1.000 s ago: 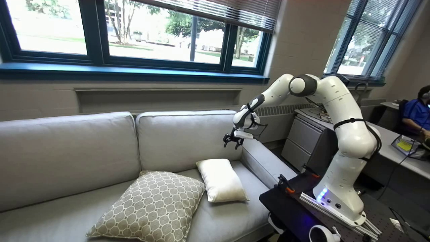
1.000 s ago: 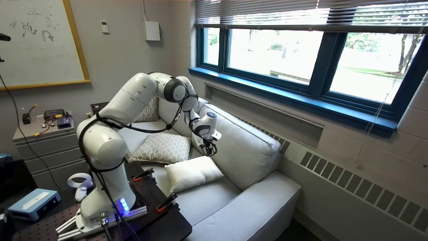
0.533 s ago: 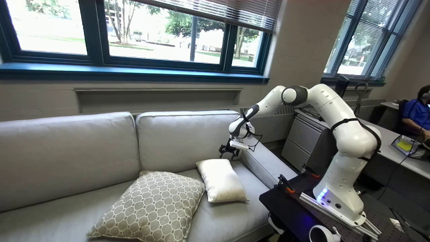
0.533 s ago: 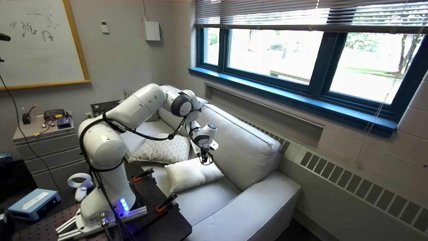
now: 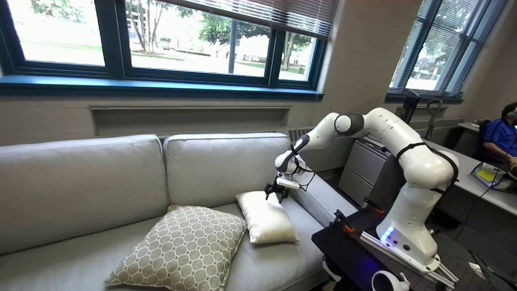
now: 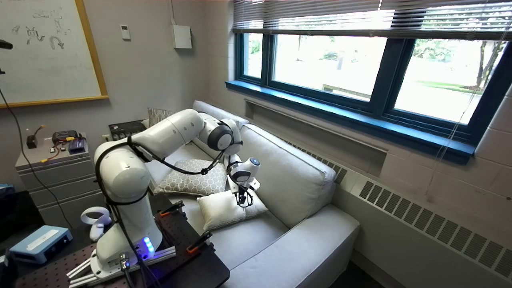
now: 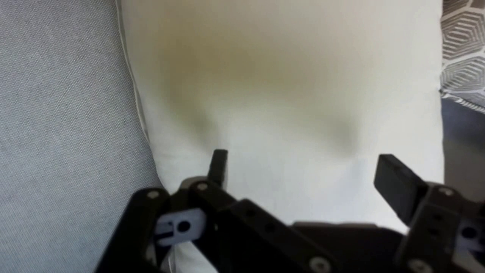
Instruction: Pick up the two pillows and move them to the right side of the couch
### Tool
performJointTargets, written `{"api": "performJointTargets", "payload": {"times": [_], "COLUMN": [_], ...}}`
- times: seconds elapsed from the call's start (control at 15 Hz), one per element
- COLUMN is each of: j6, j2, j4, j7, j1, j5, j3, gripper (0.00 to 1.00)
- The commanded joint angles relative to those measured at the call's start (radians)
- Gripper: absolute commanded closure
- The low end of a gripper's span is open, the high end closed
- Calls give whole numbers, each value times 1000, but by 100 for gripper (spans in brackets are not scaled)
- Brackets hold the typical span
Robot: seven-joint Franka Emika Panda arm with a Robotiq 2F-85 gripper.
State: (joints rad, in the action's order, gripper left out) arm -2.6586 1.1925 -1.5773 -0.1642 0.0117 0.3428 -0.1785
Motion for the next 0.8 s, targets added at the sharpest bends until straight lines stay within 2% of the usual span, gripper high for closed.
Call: {"api": "performJointTargets", "payload": {"times": [0.0, 0.27, 0.53, 0.67, 0.73], "j6": [51, 121, 239, 298, 326], "j2": [23, 49, 96, 124, 141], "j4": [23, 36, 86, 126, 150], "j7": [3, 2, 52, 94, 117], "j1": [-36, -59, -104, -129, -140], "j5": [14, 18, 32, 50, 61], "j3": [-19, -14, -50, -85, -102], "gripper": [0, 0, 0, 27, 32]}}
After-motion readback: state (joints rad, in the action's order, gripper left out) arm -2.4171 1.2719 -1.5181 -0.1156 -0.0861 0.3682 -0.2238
